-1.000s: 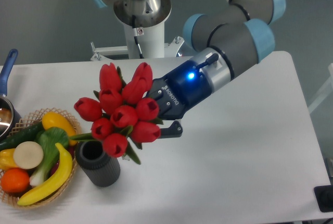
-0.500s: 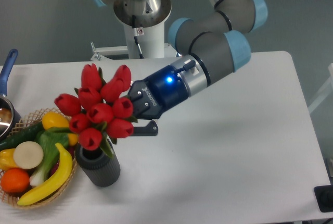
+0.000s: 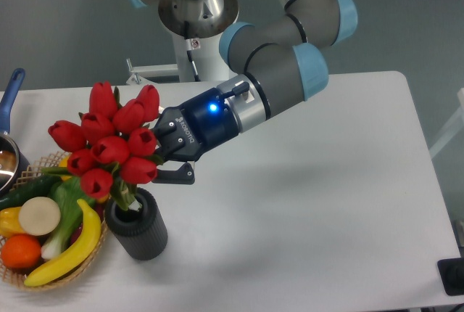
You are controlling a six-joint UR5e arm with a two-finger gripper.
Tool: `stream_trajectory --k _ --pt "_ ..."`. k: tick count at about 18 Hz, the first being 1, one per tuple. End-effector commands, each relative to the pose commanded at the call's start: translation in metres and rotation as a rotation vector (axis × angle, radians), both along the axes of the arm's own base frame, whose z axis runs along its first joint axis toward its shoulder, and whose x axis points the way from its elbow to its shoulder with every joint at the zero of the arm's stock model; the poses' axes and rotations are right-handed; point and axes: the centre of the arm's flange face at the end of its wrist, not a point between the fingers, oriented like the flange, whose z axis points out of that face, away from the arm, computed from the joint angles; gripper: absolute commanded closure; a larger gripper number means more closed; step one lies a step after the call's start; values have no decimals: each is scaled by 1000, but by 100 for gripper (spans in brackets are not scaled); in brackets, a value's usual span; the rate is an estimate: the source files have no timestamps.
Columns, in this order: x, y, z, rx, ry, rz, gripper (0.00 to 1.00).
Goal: Insert the flowers into the vase
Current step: 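Lower the tulip stems down into the dark gray vase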
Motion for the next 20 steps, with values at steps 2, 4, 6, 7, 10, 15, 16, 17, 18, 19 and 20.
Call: stream_trajectory --k 2,4,6,7,10,15,16,17,18,19,20 --pt "2 -1 -4 -6 -7 -2 97" --pt "2 -1 -9 -9 -9 -1 96" --pt "2 0 -24 -6 -1 -3 96" --pt "1 0 -31 -5 3 -3 96" --pt "1 4 -55 -10 2 -9 94" --pt "8 3 -79 -13 4 -18 93" --pt "10 2 -85 -15 2 -18 92" --pt "11 1 -92 -20 -4 -19 92" --pt "11 0 -101 -23 -8 -18 88" --pt "12 -1 -112 -28 -11 -19 88" --pt "14 -3 -121 -32 -16 -20 88"
